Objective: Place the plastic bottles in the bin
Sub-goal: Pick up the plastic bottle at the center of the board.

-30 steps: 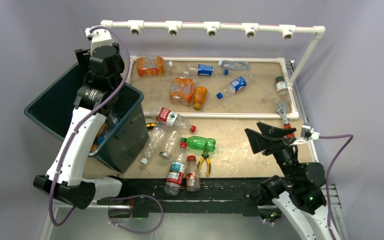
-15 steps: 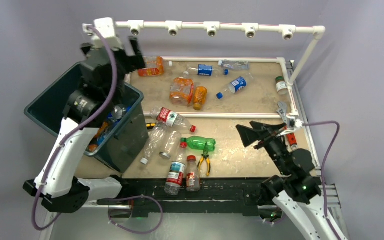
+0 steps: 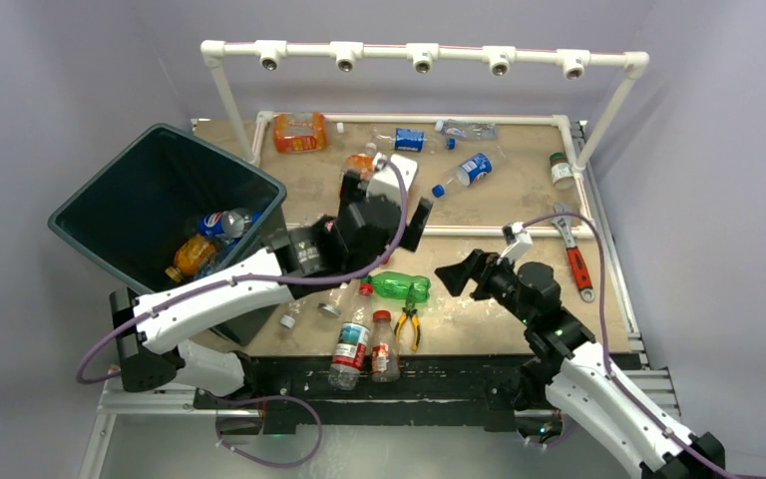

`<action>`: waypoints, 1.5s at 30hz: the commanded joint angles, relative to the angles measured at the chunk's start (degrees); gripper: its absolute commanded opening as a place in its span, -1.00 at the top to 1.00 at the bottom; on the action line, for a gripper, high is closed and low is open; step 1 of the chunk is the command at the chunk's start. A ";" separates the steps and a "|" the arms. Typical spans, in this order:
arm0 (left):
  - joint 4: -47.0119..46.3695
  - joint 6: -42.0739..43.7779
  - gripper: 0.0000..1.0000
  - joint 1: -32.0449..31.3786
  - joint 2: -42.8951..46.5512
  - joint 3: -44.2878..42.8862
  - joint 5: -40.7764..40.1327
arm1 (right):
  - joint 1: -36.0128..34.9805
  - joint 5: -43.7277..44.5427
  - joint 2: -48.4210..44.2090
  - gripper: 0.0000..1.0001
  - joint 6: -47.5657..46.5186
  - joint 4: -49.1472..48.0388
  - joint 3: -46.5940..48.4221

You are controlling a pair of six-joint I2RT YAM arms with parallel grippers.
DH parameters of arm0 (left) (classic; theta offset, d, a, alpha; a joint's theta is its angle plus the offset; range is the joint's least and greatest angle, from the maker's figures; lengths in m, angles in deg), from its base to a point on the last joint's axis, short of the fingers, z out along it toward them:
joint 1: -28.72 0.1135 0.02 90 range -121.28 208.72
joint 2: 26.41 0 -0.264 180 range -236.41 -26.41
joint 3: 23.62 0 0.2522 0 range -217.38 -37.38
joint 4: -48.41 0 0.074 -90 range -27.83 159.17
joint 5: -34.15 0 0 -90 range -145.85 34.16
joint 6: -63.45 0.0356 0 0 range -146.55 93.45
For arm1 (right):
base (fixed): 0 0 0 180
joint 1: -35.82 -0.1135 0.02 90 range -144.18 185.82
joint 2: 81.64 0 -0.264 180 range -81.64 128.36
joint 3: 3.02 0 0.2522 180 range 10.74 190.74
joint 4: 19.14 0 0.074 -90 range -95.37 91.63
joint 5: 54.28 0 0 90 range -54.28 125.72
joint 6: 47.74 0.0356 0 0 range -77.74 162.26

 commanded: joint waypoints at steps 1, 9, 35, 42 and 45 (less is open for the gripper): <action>-12.58 -11.16 -0.98 -0.84 4.84 16.66 2.58 | -0.28 -6.38 3.29 -0.97 5.82 -10.37 -6.76; -22.86 -24.41 -0.98 -1.10 9.73 33.19 3.20 | -0.25 -12.21 16.32 -0.98 9.00 -26.77 -12.55; -29.22 -32.38 -0.98 -1.14 17.64 42.70 9.33 | -0.26 -17.21 47.42 -0.55 13.13 -56.40 -9.57; -28.72 -32.81 -0.97 -1.17 18.50 43.01 8.97 | -0.28 -21.44 52.99 -0.45 14.79 -60.36 -8.45; -28.60 -32.91 -0.97 -1.19 18.82 43.08 8.82 | -0.28 -22.07 53.70 -0.18 15.17 -61.54 -8.89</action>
